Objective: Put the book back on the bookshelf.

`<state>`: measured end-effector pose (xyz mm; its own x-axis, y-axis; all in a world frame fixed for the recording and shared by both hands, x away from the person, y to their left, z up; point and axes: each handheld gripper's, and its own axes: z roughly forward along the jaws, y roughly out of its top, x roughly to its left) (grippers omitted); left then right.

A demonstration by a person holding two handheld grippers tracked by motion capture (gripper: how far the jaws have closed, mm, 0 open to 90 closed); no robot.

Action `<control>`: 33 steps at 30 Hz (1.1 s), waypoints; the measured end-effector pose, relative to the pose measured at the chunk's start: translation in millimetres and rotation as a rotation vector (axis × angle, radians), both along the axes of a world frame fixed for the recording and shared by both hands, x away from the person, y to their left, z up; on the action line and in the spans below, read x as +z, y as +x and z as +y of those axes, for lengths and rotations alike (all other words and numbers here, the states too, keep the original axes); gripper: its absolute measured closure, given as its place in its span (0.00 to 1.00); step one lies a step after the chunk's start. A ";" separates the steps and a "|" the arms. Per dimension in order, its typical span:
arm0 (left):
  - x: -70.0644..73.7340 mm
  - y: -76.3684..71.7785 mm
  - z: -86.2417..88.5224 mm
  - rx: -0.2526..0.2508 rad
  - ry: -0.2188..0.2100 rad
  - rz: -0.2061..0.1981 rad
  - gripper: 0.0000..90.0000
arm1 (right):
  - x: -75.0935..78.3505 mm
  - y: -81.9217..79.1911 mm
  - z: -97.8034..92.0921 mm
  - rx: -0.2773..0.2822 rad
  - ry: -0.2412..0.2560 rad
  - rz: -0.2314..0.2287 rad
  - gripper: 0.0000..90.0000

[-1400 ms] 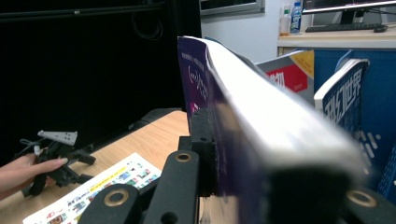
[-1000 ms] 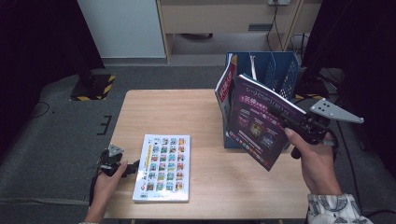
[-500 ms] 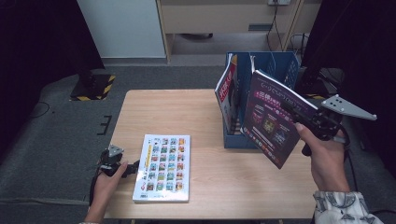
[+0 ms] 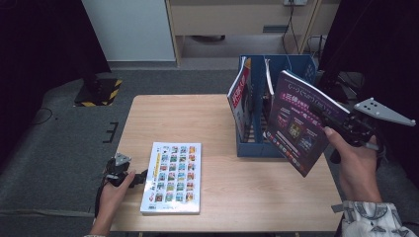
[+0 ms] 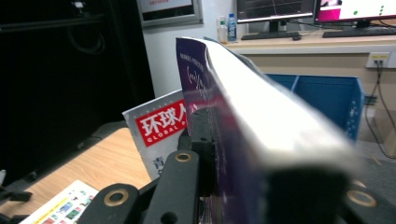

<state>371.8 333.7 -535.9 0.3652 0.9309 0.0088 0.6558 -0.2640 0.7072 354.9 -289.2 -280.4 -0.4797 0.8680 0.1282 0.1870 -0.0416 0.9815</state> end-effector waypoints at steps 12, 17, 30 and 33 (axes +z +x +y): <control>0.0 0.1 -0.1 0.000 -0.001 0.000 0.05 | 10.2 10.7 4.6 -0.094 -0.089 0.008 0.93; 0.0 0.3 0.0 -0.001 0.000 0.001 0.05 | 10.1 19.3 4.9 -0.133 -0.101 0.018 0.93; -0.1 0.6 -0.1 -0.002 0.000 0.000 0.05 | 9.2 44.7 7.8 -0.234 -0.044 -0.001 0.93; -0.1 0.7 -0.1 -0.002 0.000 0.001 0.05 | 8.4 51.0 11.9 -0.253 -0.048 0.003 0.93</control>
